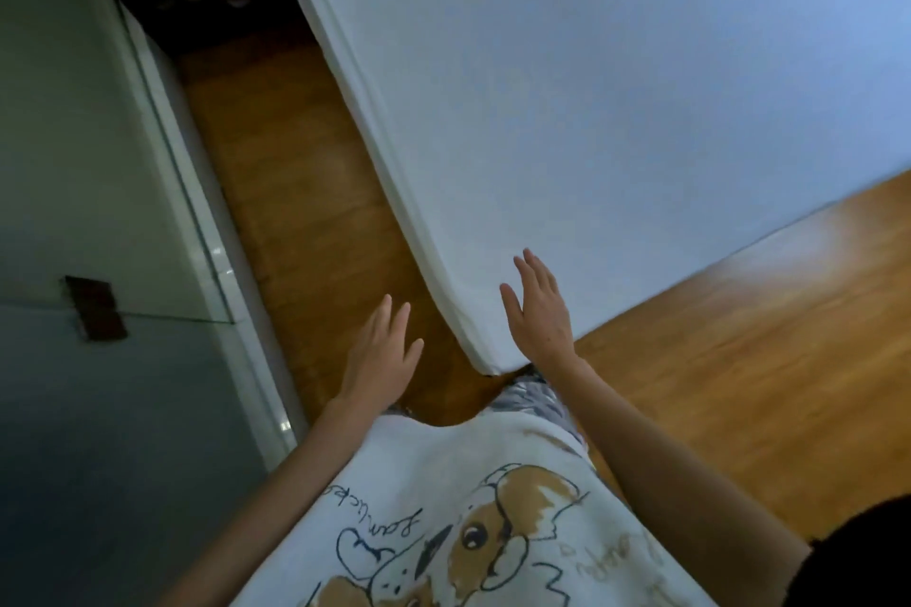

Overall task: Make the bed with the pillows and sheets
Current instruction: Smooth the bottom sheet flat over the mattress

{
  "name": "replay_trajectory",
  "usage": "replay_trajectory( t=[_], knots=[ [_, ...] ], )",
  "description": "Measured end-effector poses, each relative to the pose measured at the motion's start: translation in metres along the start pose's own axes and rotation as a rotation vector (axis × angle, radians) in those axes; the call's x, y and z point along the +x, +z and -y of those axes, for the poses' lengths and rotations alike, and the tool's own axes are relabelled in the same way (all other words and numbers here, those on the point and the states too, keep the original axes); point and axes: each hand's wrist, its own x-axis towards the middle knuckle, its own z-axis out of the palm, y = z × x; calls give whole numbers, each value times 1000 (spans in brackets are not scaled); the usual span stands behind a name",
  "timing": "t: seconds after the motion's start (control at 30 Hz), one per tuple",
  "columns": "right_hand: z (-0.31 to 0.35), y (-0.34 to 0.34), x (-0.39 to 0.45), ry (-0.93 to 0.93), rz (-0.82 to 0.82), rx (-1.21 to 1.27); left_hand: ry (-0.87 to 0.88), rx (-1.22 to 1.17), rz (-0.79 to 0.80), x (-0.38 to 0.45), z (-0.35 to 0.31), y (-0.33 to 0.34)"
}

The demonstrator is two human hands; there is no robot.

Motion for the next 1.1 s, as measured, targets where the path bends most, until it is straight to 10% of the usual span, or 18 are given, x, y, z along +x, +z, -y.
replay_trajectory(
  t=[0.57,1.1],
  knots=[
    [90,38,73,249,-47,93,165,80,71,89,91,-159],
    [52,65,445,459,-209,251,461,379,235,488,15,-264]
  ],
)
